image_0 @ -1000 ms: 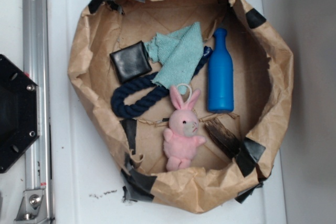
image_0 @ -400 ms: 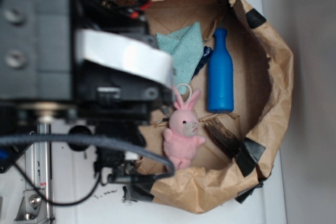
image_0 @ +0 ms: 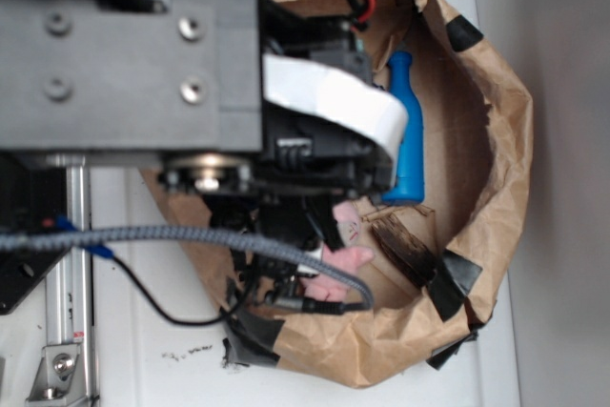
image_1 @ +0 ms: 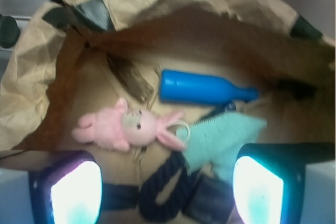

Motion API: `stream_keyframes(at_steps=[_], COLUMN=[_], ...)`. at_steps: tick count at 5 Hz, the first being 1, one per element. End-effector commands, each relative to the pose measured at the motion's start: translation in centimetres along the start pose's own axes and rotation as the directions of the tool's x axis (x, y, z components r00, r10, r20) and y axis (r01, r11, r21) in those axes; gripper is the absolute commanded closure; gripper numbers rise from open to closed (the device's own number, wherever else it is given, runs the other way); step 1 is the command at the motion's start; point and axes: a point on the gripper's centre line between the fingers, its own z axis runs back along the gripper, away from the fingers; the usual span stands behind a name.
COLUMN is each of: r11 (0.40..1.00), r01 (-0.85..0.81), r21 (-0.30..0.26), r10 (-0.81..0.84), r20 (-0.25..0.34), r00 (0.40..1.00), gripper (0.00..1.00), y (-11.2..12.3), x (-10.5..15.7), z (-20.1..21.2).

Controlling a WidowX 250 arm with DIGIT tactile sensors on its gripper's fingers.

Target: Grab the wood chip.

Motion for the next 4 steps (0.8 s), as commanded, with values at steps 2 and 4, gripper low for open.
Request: stream_keyframes(at_steps=[2,4], r11=[0.973,0.945], r01=[0.226,0.323], r21=[-0.037,-0.041], r10=[-0.219,-0.318], r20=[0.140,0.097], r00=[0.966,0.943], gripper=[0.00,0.00], y=[0.4,-1.9], x=[2.7,3.8], z=[-3.5,-7.7])
